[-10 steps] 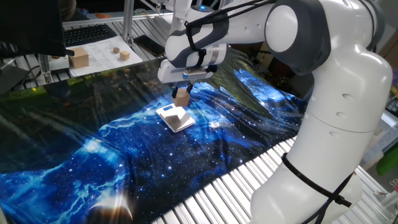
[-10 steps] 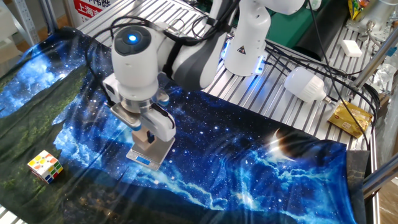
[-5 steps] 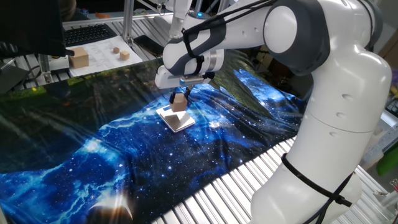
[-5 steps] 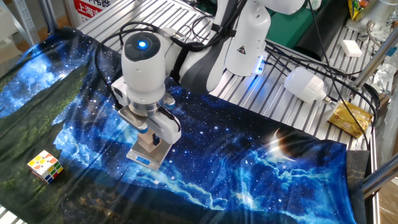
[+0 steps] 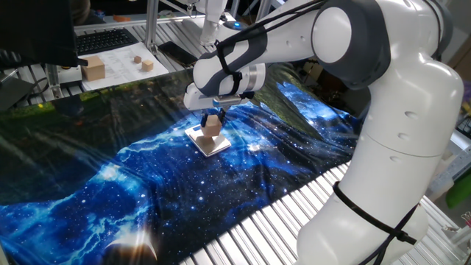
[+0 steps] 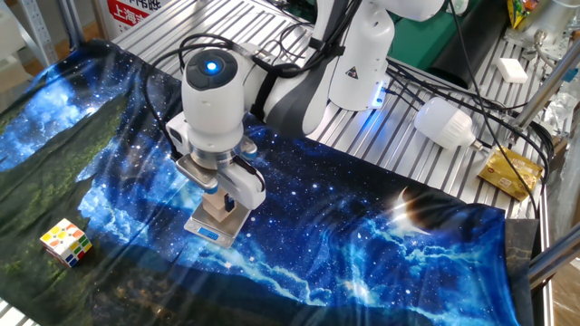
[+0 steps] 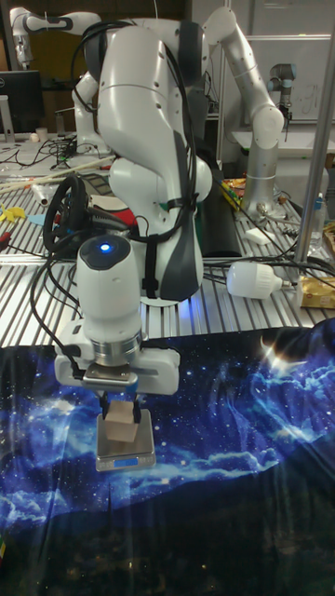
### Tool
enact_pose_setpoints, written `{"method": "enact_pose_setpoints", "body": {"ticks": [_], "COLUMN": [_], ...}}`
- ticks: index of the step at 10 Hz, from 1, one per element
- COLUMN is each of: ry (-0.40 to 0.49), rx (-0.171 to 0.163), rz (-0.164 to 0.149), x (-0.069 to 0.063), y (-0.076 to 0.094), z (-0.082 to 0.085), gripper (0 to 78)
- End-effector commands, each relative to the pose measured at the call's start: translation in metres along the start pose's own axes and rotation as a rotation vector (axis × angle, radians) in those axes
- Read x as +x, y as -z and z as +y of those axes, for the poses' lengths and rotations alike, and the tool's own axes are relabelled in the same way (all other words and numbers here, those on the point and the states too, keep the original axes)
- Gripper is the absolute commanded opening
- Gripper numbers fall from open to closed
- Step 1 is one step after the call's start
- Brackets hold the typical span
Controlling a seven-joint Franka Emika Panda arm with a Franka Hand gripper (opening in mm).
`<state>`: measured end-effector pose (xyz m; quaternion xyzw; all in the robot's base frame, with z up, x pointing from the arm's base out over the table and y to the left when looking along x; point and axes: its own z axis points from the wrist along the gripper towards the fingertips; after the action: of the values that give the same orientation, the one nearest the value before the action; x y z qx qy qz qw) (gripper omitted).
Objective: Place the block on the scale
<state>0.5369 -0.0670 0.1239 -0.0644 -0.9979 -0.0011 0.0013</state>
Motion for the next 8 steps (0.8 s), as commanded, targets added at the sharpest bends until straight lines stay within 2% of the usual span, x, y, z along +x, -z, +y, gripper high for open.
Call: {"method": "enact_pose_setpoints", "body": {"ticks": [1, 8], "ry": [-0.003, -0.032], "rx": [-0.001, -0.007], "rz": [-0.008, -0.015], "x": [0.0012, 0.0025], "y": [-0.0028, -0.0095], "z": [-0.0014, -0.002], "gripper": [1.3, 1.3]}}
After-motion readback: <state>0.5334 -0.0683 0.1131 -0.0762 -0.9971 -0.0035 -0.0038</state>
